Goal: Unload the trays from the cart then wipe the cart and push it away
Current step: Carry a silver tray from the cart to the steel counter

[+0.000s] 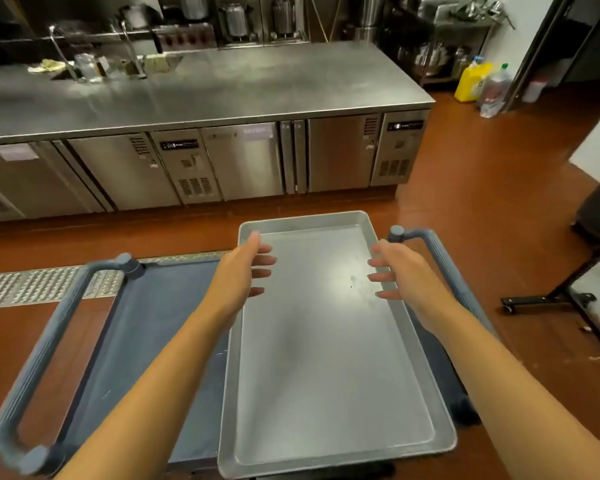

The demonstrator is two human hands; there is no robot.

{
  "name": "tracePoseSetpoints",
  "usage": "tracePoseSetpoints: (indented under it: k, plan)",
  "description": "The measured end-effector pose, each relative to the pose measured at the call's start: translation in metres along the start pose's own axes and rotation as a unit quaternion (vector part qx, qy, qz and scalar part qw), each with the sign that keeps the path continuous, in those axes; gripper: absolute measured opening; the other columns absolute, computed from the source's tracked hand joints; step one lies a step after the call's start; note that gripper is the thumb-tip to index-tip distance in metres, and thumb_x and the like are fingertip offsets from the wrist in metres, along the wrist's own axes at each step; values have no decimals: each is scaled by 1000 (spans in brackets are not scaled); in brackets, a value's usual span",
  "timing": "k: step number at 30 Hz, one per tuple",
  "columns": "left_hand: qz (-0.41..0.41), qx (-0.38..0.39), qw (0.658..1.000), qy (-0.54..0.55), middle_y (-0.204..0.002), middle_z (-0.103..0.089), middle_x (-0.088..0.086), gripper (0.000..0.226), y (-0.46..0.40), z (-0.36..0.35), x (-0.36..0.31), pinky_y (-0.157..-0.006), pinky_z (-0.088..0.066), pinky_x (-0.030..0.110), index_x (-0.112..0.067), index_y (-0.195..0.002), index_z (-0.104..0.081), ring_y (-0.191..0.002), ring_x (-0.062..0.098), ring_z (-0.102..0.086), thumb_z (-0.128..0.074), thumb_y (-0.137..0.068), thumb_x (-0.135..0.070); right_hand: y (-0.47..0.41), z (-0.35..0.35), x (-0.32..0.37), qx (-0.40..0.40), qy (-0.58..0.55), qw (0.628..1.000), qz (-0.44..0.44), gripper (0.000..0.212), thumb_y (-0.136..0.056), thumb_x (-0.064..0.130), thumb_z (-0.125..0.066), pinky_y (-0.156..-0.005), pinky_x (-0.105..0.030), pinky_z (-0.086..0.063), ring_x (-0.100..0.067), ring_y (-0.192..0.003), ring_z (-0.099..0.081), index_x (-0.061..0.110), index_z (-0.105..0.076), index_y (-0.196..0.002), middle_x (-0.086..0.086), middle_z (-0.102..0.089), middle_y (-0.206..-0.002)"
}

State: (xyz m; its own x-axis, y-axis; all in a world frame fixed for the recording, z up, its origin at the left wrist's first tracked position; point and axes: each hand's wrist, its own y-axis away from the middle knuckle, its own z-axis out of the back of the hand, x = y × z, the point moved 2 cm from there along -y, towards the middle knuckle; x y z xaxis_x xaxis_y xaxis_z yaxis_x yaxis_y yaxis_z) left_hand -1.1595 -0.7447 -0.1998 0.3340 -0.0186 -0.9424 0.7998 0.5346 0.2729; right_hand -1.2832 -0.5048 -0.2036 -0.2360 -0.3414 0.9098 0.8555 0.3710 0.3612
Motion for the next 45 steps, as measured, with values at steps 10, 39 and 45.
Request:
tracePoseSetpoints:
  k: [10, 39, 45]
  plan:
    - [218, -43, 975, -6, -119, -67, 12, 56, -76, 9, 74, -94, -56, 51, -11, -124, -64, -108, 29, -65, -40, -104, -58, -96, 53, -75, -41, 63, 981, -179, 36, -106, 43, -46, -88, -47, -56, -27, -89, -64, 14, -65, -114, -8, -67, -101]
    - [283, -116, 951, -42, -121, -61, 10, 52, -131, 35, 128, -86, -46, 44, -11, -128, -57, -102, 25, -58, -37, -107, -53, -147, 42, -104, -26, 102, 957, -271, 32, -104, 40, -52, -91, -50, -55, -31, -98, -65, 12, -61, -115, -11, -69, -107]
    - [280, -56, 948, -142, -86, -56, 12, 52, -141, 40, 142, -71, -58, 39, -8, -97, -58, -79, 27, -57, -40, -100, -57, -150, 41, -102, -19, 165, 950, -263, 29, -103, 38, -54, -87, -51, -58, -32, -100, -65, 13, -59, -117, -11, -68, -110]
